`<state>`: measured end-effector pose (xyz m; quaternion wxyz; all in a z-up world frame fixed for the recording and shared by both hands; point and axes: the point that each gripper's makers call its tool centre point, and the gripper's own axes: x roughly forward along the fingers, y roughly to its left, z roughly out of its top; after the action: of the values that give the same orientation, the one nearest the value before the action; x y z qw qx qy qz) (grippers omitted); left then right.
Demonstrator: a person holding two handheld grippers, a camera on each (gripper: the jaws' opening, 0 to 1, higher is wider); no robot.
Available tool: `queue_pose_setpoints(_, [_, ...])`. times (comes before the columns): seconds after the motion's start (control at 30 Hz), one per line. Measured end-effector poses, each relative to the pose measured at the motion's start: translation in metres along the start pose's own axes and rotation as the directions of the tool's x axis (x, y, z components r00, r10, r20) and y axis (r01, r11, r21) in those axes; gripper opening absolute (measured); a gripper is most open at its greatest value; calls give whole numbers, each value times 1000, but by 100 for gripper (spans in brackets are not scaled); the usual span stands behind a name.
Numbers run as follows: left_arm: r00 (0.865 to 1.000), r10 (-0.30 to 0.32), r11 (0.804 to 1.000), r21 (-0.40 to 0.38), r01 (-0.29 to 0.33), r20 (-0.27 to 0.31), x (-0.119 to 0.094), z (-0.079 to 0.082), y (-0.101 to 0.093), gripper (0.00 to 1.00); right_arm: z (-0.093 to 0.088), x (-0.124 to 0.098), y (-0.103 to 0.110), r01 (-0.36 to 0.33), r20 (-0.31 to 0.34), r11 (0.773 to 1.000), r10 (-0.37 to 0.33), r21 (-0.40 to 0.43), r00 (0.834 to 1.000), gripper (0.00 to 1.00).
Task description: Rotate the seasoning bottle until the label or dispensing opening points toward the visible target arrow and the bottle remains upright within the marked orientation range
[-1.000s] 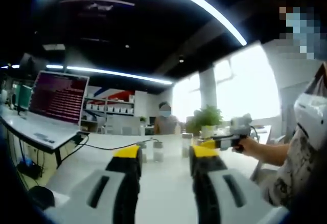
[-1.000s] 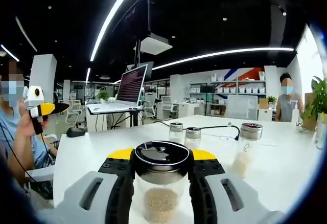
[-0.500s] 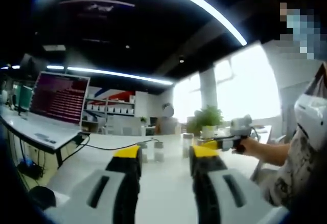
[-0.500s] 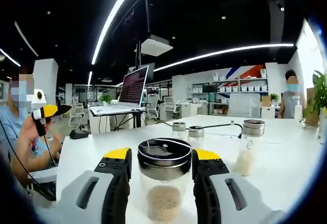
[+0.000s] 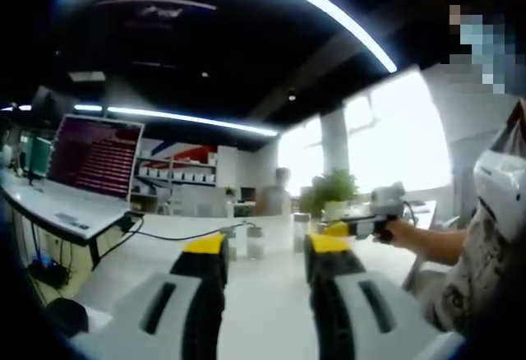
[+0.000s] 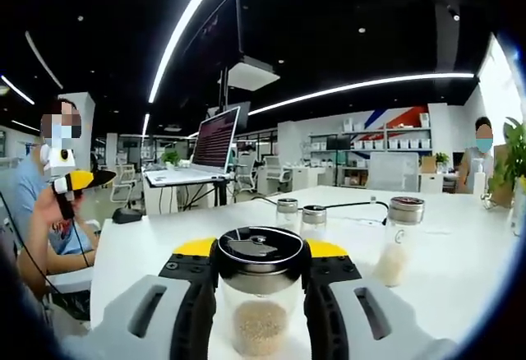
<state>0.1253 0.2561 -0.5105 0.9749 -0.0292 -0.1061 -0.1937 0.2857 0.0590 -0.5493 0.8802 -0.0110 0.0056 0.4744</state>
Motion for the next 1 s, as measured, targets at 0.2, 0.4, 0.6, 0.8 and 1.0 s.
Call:
queue_pose_setpoints(0.2, [1000, -11, 1000, -4, 11, -7, 2, -2, -2, 39, 0, -1, 1, -53, -21, 999, 53, 0, 998, 39])
queue_pose_setpoints(0.4, [1000, -15, 1000, -11, 15, 0, 1, 0, -2, 39, 0, -2, 0, -111, -33, 994, 111, 0, 993, 39])
queue_pose_setpoints(0.6, [1000, -26, 999, -22, 26, 14, 0, 3, -4, 39, -1, -2, 0, -168, -32, 986, 168, 5, 985, 39])
queue_pose_setpoints(0.8, [999, -34, 999, -14, 34, 2, 2, 0, -7, 39, -1, -3, 2, -220, -29, 975, 220, 10, 975, 39])
queue_pose_setpoints(1.0, [999, -42, 999, -13, 42, 1, 3, 0, -10, 39, -1, -5, 7, -263, -14, 965, 263, 26, 965, 39])
